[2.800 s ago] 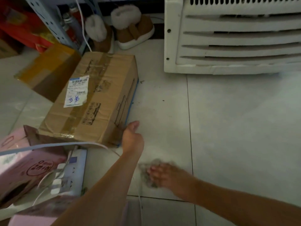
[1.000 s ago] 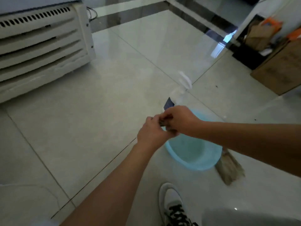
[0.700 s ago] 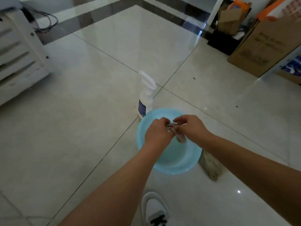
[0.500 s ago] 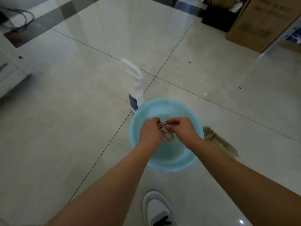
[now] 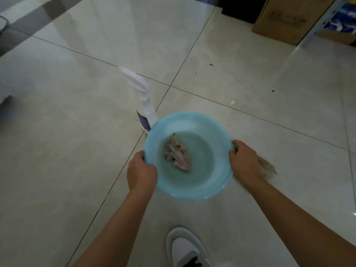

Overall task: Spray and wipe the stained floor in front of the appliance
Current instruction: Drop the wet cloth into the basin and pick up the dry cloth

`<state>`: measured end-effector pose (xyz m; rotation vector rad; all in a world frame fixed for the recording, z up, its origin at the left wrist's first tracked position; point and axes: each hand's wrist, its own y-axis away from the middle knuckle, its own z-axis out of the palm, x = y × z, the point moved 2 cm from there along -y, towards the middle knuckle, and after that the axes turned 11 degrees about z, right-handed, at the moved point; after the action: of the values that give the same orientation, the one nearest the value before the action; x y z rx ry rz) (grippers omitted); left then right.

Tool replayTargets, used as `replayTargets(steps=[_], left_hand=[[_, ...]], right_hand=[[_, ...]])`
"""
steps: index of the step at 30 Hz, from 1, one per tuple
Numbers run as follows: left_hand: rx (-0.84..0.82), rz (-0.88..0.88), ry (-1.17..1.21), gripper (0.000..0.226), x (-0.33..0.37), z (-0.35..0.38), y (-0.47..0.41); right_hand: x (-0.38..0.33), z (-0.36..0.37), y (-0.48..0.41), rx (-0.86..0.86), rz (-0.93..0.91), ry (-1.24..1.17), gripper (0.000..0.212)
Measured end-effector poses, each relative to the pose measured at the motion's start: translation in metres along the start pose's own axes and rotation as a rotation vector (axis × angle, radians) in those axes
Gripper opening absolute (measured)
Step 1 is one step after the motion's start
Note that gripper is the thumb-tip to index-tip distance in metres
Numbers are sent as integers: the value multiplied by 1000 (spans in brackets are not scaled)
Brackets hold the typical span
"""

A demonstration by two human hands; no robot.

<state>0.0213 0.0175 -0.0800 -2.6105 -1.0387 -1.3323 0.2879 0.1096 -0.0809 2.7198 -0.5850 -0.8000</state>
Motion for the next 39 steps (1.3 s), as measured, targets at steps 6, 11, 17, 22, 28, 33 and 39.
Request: replayTargets(steps=[6, 11, 17, 22, 28, 33, 39], left_hand=[[2, 54, 30, 35, 29, 27, -15], [10, 93, -12, 30, 48, 43, -37], [154, 193, -126, 57, 69, 50, -28], [-152, 718, 144, 36, 82, 99, 42], [-409, 155, 192, 33, 14, 132, 102], [-453, -500, 653, 29, -17, 115, 96], [-112, -442, 791, 21, -41, 36, 53]], right_hand=[[-1, -12, -49, 63, -53, 71, 41], [-5, -23, -80, 22, -41, -62, 38], [82, -11, -62, 131, 122, -9, 39], [122, 33, -14, 19, 59, 460, 45], [107, 40, 42, -199, 33, 227, 29], [46, 64, 95, -476, -48, -73, 19], [-34, 82, 122, -808, -39, -466, 31]])
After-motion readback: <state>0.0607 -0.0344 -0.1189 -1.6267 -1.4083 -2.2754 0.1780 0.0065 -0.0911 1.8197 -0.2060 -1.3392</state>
